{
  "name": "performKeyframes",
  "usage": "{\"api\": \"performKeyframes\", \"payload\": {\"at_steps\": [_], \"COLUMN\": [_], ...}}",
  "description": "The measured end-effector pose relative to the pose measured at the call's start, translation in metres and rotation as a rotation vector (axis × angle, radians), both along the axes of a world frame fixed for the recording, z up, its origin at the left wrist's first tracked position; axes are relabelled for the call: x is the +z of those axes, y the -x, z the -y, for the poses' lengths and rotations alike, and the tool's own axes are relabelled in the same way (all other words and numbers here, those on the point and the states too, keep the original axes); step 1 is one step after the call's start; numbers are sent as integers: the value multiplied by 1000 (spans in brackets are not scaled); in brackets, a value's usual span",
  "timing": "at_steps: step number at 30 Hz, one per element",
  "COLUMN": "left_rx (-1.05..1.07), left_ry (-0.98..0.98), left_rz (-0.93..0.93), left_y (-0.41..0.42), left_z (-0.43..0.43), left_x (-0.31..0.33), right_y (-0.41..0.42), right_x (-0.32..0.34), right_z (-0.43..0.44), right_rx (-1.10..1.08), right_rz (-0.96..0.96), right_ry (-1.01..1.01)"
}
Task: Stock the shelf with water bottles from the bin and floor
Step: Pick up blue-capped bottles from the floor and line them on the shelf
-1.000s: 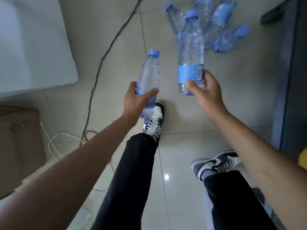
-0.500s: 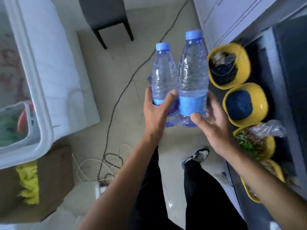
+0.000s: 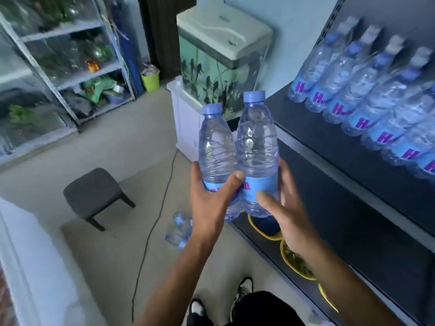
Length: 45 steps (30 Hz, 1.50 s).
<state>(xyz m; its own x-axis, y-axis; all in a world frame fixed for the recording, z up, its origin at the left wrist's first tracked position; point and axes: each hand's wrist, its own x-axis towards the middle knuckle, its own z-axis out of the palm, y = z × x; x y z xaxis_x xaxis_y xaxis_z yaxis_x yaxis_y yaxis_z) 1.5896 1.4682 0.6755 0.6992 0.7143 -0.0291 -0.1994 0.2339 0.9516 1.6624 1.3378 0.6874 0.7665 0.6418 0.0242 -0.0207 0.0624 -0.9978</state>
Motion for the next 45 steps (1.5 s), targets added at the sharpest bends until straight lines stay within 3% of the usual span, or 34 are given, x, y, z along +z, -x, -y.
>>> {"api": "performKeyframes", "payload": {"at_steps": [11,16,26,35,41,45], "left_rx": [-339,-465,-515,-638,-818,-948], "left_ry": [-117,-196,-413,-447,-464,-572], "left_rz": [88,48,-2,-10,87,52], "left_y": [-131,-188,-278,-326,-343,-347], "left_z": [51,59,56,23,6,-14], "left_x": [42,35,7,-12,-30,-55], "right_y": [-119,-178,-252,-259,-263,-259], "right_x": [36,25,0,-13,2,-4], "right_z": [62,91,85,77,88,87], "right_rx": [-420,-405,-616,-584,-539,-625], "right_rz": [265,283,231,58,210,225], "right_ry": [25,99,171,250,482,467]}}
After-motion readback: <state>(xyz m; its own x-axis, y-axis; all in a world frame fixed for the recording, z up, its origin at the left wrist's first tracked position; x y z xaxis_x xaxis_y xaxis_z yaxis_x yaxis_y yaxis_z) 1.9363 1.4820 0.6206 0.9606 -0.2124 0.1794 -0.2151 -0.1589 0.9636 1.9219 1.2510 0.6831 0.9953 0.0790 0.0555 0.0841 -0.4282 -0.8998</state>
